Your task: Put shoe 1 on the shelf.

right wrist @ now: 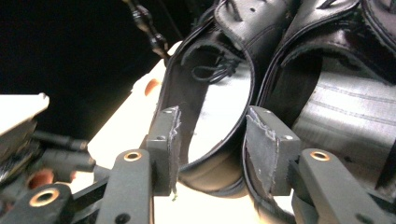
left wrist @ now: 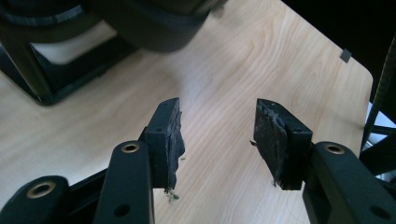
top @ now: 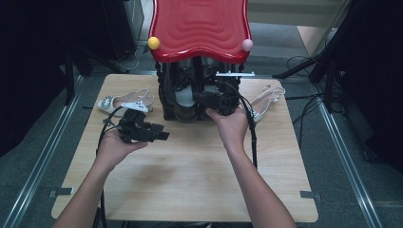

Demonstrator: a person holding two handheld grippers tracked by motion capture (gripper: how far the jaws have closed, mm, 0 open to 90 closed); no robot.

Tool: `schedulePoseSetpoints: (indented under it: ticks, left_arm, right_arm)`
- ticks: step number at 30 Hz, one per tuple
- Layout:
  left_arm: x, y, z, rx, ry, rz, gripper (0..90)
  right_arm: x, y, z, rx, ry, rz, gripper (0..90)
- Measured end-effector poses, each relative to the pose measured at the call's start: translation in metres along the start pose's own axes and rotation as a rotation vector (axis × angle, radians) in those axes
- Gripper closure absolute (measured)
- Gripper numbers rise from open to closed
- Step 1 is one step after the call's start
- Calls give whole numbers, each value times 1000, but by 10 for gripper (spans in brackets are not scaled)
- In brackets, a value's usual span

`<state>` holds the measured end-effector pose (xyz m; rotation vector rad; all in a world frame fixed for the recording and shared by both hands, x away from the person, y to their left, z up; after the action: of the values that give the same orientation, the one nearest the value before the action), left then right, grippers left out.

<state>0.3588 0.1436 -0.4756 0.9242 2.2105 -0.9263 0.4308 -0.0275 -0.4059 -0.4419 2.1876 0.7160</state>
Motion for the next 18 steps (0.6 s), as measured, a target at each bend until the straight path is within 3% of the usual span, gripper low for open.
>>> schedulePoseSetpoints:
  ticks: [7,9,12,16,18]
  left_arm:
    - [-27,-3,-9,-6,4,31,506]
    - [-35,-6,-13,3,1,38,513]
    - [-46,-8,-17,-23,7,63,524]
    - [-59,-8,-21,-54,16,101,567]
    - [-66,-7,-23,-63,11,105,640]
  right_arm:
    - [9,1,-20,-46,13,-42,570]
    - [14,1,-25,-54,7,-88,562]
    - [21,0,-32,-66,9,-132,565]
    - [30,1,-39,-87,18,-169,561]
    - [36,0,-41,-89,23,-187,561]
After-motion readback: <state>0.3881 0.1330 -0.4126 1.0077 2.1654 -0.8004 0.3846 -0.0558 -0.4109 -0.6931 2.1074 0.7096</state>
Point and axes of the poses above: each handheld gripper's, and its own axes: z roughly forward along the jaws, x roughly out of its underside, y roughly to its left, the point moved 8 cm from there along z, roughly forward along the jaws, and after that the axes turned 6 degrees about x, right-handed, at the moved point
